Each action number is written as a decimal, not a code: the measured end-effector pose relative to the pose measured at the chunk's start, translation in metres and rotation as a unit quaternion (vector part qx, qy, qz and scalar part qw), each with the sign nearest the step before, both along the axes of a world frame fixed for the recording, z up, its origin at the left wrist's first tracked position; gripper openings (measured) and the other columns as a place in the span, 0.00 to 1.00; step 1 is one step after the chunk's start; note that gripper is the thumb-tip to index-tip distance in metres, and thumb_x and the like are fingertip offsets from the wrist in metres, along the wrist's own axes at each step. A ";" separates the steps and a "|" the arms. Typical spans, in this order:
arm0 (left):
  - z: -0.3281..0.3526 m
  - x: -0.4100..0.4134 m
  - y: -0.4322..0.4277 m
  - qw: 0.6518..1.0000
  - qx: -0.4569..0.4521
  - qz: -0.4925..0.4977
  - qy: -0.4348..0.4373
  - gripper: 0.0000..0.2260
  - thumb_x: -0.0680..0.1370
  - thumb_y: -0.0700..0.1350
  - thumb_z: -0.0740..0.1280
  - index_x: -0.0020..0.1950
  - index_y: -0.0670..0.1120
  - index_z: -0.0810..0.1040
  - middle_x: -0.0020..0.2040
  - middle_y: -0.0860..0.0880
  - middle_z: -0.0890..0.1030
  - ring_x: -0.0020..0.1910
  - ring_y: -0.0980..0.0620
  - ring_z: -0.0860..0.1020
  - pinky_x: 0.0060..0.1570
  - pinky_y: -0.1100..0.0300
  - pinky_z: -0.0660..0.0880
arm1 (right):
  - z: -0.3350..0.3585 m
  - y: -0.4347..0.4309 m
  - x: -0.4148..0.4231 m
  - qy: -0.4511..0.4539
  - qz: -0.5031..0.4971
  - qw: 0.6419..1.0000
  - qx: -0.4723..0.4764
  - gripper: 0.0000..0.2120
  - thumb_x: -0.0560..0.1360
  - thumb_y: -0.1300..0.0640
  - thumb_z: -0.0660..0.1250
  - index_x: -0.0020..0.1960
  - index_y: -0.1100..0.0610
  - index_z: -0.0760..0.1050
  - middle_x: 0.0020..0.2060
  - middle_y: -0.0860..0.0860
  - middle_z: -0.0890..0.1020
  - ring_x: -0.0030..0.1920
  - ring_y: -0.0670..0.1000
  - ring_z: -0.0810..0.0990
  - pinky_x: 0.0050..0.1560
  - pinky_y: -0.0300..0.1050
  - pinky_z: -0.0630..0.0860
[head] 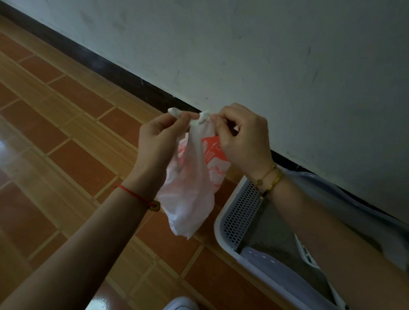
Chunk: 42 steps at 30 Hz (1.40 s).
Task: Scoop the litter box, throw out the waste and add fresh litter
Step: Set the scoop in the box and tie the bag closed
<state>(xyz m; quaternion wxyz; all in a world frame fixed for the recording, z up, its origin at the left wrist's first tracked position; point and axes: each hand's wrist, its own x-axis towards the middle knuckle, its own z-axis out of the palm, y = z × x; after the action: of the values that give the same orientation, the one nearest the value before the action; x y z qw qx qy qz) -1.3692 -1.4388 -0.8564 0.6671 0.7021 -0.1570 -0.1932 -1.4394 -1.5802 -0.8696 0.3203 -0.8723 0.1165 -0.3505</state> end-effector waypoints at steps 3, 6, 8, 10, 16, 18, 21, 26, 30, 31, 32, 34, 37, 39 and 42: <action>-0.003 0.008 0.006 0.999 0.000 0.038 -0.002 0.10 0.81 0.42 0.62 0.47 0.47 0.83 0.51 0.47 0.83 0.55 0.46 0.80 0.60 0.48 0.77 | -0.012 -0.016 -0.005 0.021 -0.042 0.999 0.004 0.15 0.77 0.57 0.64 0.33 0.60 0.75 0.29 0.51 0.76 0.30 0.48 0.73 0.31 0.38 0.69; -0.010 0.009 0.007 0.999 0.005 0.053 0.000 0.11 0.81 0.42 0.62 0.45 0.49 0.82 0.49 0.49 0.82 0.55 0.45 0.79 0.59 0.52 0.77 | -0.023 -0.026 -0.010 0.041 -0.067 0.997 0.017 0.15 0.76 0.55 0.65 0.33 0.61 0.76 0.28 0.51 0.77 0.30 0.48 0.74 0.31 0.38 0.69; -0.018 0.008 0.007 0.998 0.008 0.066 0.008 0.11 0.82 0.43 0.61 0.44 0.49 0.81 0.47 0.49 0.82 0.52 0.48 0.79 0.55 0.56 0.77 | -0.028 -0.029 -0.012 0.058 -0.089 0.994 0.024 0.15 0.77 0.55 0.65 0.33 0.60 0.77 0.28 0.50 0.77 0.29 0.45 0.73 0.28 0.32 0.65; -0.026 0.009 0.009 0.996 0.011 0.088 0.026 0.13 0.82 0.44 0.60 0.42 0.47 0.81 0.46 0.48 0.81 0.49 0.50 0.78 0.50 0.59 0.76 | -0.034 -0.034 -0.014 0.077 -0.110 0.990 0.031 0.15 0.77 0.55 0.65 0.32 0.59 0.76 0.26 0.49 0.75 0.27 0.43 0.70 0.28 0.29 0.61; -0.053 0.015 0.021 0.990 0.014 0.120 0.073 0.17 0.83 0.45 0.57 0.38 0.47 0.77 0.43 0.49 0.80 0.51 0.48 0.77 0.58 0.53 0.74 | -0.056 -0.041 -0.024 0.132 -0.135 0.980 0.065 0.15 0.77 0.57 0.65 0.34 0.62 0.78 0.27 0.54 0.77 0.26 0.46 0.71 0.28 0.35 0.65; -0.058 0.016 0.023 0.988 0.018 0.131 0.083 0.17 0.84 0.44 0.56 0.36 0.48 0.76 0.43 0.51 0.79 0.49 0.51 0.77 0.54 0.56 0.73 | -0.064 -0.045 -0.027 0.155 -0.149 0.974 0.076 0.14 0.76 0.57 0.65 0.34 0.62 0.79 0.27 0.55 0.78 0.26 0.47 0.72 0.28 0.35 0.65; -0.067 0.018 0.026 0.985 0.031 0.135 0.104 0.18 0.84 0.44 0.56 0.36 0.48 0.76 0.43 0.51 0.79 0.51 0.51 0.77 0.55 0.56 0.71 | -0.074 -0.051 -0.032 0.184 -0.158 0.966 0.095 0.14 0.76 0.57 0.65 0.35 0.63 0.79 0.29 0.59 0.79 0.29 0.52 0.75 0.29 0.37 0.68; -0.084 0.016 0.028 0.979 0.072 0.156 0.112 0.17 0.84 0.46 0.56 0.37 0.47 0.77 0.43 0.50 0.78 0.50 0.52 0.75 0.55 0.56 0.72 | -0.083 -0.058 -0.043 0.234 -0.179 0.949 0.111 0.13 0.76 0.58 0.65 0.36 0.63 0.80 0.30 0.58 0.80 0.29 0.48 0.73 0.31 0.37 0.69; -0.096 0.019 0.034 0.967 0.071 0.185 0.161 0.16 0.83 0.44 0.57 0.38 0.47 0.76 0.43 0.51 0.78 0.49 0.52 0.76 0.53 0.57 0.72 | -0.092 -0.063 -0.051 0.272 -0.193 0.934 0.127 0.16 0.75 0.60 0.63 0.29 0.57 0.73 0.24 0.51 0.72 0.26 0.44 0.68 0.30 0.36 0.64; -0.099 0.019 0.035 0.964 0.068 0.191 0.172 0.16 0.83 0.43 0.57 0.37 0.47 0.76 0.43 0.51 0.78 0.50 0.51 0.76 0.52 0.57 0.71 | -0.095 -0.064 -0.054 0.278 -0.196 0.931 0.134 0.16 0.76 0.59 0.63 0.29 0.56 0.72 0.24 0.49 0.71 0.26 0.44 0.68 0.31 0.36 0.64; -0.100 0.020 0.037 0.963 0.067 0.195 0.176 0.16 0.83 0.42 0.58 0.37 0.47 0.76 0.42 0.51 0.78 0.50 0.51 0.76 0.52 0.57 0.71 | -0.098 -0.065 -0.056 0.283 -0.201 0.927 0.138 0.16 0.76 0.59 0.63 0.29 0.55 0.72 0.24 0.49 0.71 0.27 0.44 0.68 0.31 0.37 0.64; -0.103 0.019 0.038 0.963 0.076 0.197 0.170 0.16 0.83 0.42 0.58 0.38 0.47 0.77 0.42 0.51 0.78 0.49 0.52 0.76 0.51 0.58 0.71 | -0.102 -0.069 -0.060 0.297 -0.215 0.920 0.136 0.16 0.76 0.59 0.63 0.29 0.55 0.73 0.25 0.50 0.72 0.26 0.45 0.67 0.29 0.37 0.62; -0.105 0.019 0.038 0.961 0.077 0.202 0.172 0.15 0.83 0.43 0.58 0.39 0.47 0.77 0.42 0.51 0.78 0.48 0.53 0.76 0.50 0.58 0.71 | -0.107 -0.073 -0.062 0.314 -0.223 0.912 0.140 0.13 0.75 0.59 0.62 0.36 0.61 0.79 0.29 0.57 0.77 0.27 0.46 0.67 0.28 0.35 0.62; -0.106 0.021 0.038 0.957 0.074 0.210 0.184 0.14 0.83 0.43 0.58 0.39 0.47 0.77 0.43 0.51 0.78 0.48 0.53 0.76 0.50 0.59 0.72 | -0.110 -0.075 -0.061 0.314 -0.229 0.910 0.143 0.13 0.75 0.58 0.62 0.37 0.62 0.80 0.31 0.59 0.79 0.27 0.48 0.69 0.30 0.36 0.64; -0.108 0.022 0.037 0.954 0.070 0.220 0.194 0.15 0.83 0.42 0.58 0.38 0.48 0.76 0.42 0.51 0.78 0.48 0.52 0.76 0.49 0.59 0.71 | -0.114 -0.079 -0.059 0.318 -0.239 0.905 0.149 0.13 0.75 0.58 0.62 0.37 0.63 0.80 0.31 0.60 0.78 0.30 0.50 0.71 0.34 0.39 0.68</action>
<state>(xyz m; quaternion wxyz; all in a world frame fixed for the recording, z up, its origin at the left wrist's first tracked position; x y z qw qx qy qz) -1.3467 -1.4015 -0.9643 0.6600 0.7133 0.1472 -0.1845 -1.4987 -1.6589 -0.9836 0.2990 -0.8257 0.4679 -0.0995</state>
